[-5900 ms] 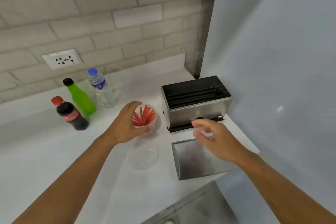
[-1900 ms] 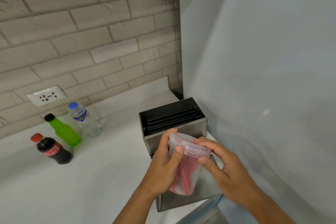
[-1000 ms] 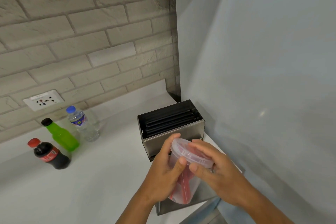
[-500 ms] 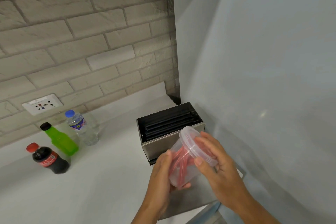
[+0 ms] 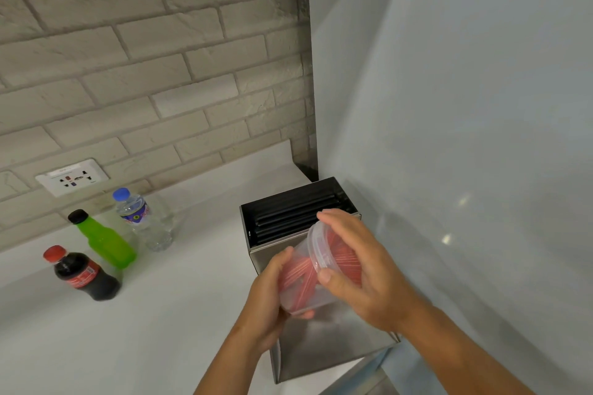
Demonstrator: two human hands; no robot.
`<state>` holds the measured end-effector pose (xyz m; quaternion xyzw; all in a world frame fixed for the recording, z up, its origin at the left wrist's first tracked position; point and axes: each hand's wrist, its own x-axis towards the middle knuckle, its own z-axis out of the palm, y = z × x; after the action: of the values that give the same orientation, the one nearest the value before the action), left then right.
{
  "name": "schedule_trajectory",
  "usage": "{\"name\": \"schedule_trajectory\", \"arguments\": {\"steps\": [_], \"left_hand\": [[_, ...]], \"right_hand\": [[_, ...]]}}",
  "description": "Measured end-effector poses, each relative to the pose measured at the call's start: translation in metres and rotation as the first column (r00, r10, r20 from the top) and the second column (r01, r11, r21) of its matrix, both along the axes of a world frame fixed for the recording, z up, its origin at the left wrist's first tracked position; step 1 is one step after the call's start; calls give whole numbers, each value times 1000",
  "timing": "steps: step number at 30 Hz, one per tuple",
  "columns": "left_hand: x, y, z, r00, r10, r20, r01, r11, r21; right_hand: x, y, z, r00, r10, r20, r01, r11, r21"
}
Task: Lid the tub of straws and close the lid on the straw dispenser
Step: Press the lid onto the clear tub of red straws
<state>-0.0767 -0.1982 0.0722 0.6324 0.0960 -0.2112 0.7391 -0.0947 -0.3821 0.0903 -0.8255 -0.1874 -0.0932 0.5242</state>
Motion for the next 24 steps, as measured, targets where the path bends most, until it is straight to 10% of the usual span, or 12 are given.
{"name": "schedule_trajectory", "arguments": {"steps": [15,24], "left_hand": [[-3,-11,14,952,154,263,-190,975,114],[9,8,21,995,-96,8,96,990,-102]], "right_hand": [[20,5,3,998,-23,-54,32,982,189],[8,6,7,990,47,134,-42,998,-38]]}}
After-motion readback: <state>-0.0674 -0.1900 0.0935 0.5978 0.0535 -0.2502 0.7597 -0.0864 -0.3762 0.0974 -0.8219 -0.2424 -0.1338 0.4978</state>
